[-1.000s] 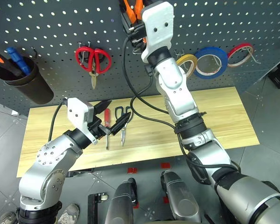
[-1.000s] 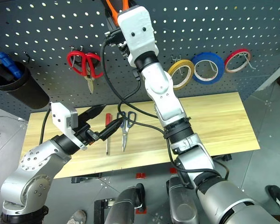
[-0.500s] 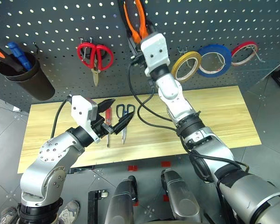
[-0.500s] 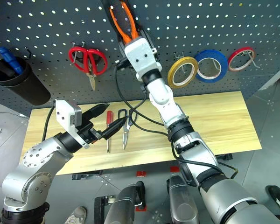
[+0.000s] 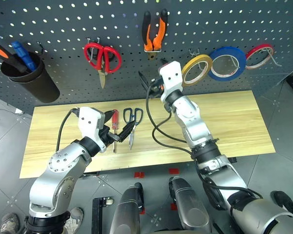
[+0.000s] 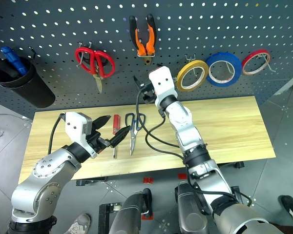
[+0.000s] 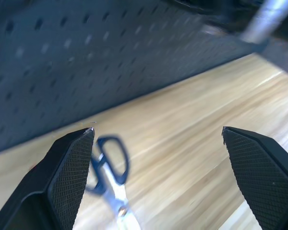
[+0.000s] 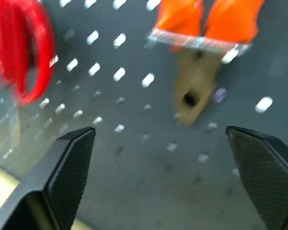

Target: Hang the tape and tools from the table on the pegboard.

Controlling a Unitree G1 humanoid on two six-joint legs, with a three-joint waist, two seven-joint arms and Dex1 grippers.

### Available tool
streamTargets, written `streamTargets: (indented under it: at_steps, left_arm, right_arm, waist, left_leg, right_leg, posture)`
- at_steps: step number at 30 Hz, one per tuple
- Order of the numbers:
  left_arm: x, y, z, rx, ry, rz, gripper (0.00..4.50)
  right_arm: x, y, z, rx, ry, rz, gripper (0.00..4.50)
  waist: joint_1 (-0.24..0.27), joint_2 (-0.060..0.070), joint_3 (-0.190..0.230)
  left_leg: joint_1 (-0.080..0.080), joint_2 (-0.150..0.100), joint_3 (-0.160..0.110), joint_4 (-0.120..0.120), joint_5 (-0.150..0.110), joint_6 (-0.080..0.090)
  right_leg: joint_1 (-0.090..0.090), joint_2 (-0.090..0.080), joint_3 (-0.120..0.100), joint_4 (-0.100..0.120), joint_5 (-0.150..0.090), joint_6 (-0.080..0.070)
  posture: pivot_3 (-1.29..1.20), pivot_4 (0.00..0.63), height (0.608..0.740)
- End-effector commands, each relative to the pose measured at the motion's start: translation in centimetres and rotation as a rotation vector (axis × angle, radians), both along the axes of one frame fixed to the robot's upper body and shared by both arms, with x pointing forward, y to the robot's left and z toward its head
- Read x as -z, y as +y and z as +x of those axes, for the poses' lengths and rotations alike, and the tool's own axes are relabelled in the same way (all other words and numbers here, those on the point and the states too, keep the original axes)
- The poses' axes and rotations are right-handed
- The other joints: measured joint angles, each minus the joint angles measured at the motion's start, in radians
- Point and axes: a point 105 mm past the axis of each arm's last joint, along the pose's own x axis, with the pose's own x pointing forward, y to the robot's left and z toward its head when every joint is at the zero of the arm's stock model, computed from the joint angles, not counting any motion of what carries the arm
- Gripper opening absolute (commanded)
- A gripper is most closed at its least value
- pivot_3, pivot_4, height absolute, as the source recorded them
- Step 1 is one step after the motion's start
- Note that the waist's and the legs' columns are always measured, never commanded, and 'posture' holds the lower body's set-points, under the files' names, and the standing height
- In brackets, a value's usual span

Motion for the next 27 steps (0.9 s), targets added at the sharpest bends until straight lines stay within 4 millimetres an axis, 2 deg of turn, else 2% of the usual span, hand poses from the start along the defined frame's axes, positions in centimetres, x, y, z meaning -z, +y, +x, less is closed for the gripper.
streamTargets:
  at_steps: [1,4,6,9,11,19,22,25,27]
  left_arm:
    - [0.7,-0.1,0.4,-0.063,0.005,0.015,4.50]
    - [3.4,0.3,1.4,-0.174,0.137,0.054,4.50]
    - [5.5,0.4,1.9,-0.234,0.258,0.071,4.50]
    - [7.5,0.6,3.0,-0.318,0.358,0.089,4.50]
    - [8.9,0.0,3.8,-0.333,0.397,0.135,4.50]
    - [11.1,-2.5,6.9,-0.366,0.463,0.141,4.50]
    - [11.8,-2.5,7.5,-0.401,0.487,0.129,4.50]
    - [11.9,-1.9,8.0,-0.446,0.498,0.108,3.95]
    - [11.9,-2.0,8.2,-0.435,0.503,0.101,3.38]
  right_arm:
    - [-0.8,1.1,-3.3,-0.187,0.048,-0.057,4.49]
    - [1.5,1.3,-7.6,-0.423,0.194,-0.204,4.49]
    - [3.5,0.6,-10.3,-0.533,0.297,-0.318,4.49]
    - [5.2,-0.4,-12.4,-0.594,0.391,-0.398,4.49]
    - [6.2,-1.0,-13.4,-0.604,0.454,-0.409,4.49]
    - [6.4,-0.7,-14.0,-0.588,0.487,-0.394,4.49]
    - [6.4,-0.8,-13.8,-0.578,0.497,-0.386,4.49]
    - [6.2,-1.2,-13.3,-0.564,0.510,-0.379,4.50]
    - [6.3,-1.5,-12.8,-0.537,0.536,-0.375,4.50]
  waist:
    - [-0.001,0.000,0.000]
    - [0.000,-0.001,-0.002]
    - [0.002,-0.002,-0.002]
    - [0.003,-0.004,-0.003]
    - [0.004,-0.005,-0.004]
    - [0.002,-0.008,-0.006]
    - [0.002,-0.010,-0.009]
    - [0.000,-0.011,-0.013]
    - [-0.002,-0.011,-0.014]
  left_leg:
    - [0.000,0.000,0.000,0.000,0.000,0.000]
    - [-0.001,0.000,-0.001,0.000,0.000,0.000]
    - [-0.002,-0.001,-0.002,0.000,0.000,0.000]
    - [-0.003,-0.002,-0.003,0.002,-0.002,0.004]
    - [-0.003,-0.002,-0.004,0.002,-0.002,0.004]
    - [-0.003,-0.002,-0.006,0.003,0.000,0.003]
    - [-0.003,-0.002,-0.005,0.003,0.002,0.001]
    - [-0.003,-0.002,-0.005,0.003,0.003,0.001]
    - [-0.003,-0.002,-0.005,0.003,0.003,0.002]
  right_leg:
    - [0.000,0.000,0.000,0.000,0.000,0.000]
    - [0.000,0.000,-0.001,-0.001,0.000,0.000]
    - [0.001,0.000,-0.001,-0.002,0.000,0.000]
    - [0.000,-0.001,-0.002,-0.002,0.000,0.000]
    - [0.000,-0.001,-0.003,-0.002,0.000,0.001]
    - [0.000,-0.001,-0.005,0.000,0.004,0.001]
    - [0.001,-0.001,-0.005,0.000,0.004,0.001]
    - [0.001,-0.001,-0.005,-0.001,0.004,0.001]
    - [0.001,-0.001,-0.005,0.000,0.005,0.001]
  posture:
    - [-0.24,0.350,0.740]
    - [-0.26,0.343,0.740]
    - [-0.27,0.337,0.740]
    - [-0.28,0.334,0.740]
    - [-0.28,0.334,0.740]
    - [-0.30,0.331,0.740]
    - [-0.31,0.329,0.740]
    - [-0.32,0.326,0.740]
    - [-0.32,0.324,0.740]
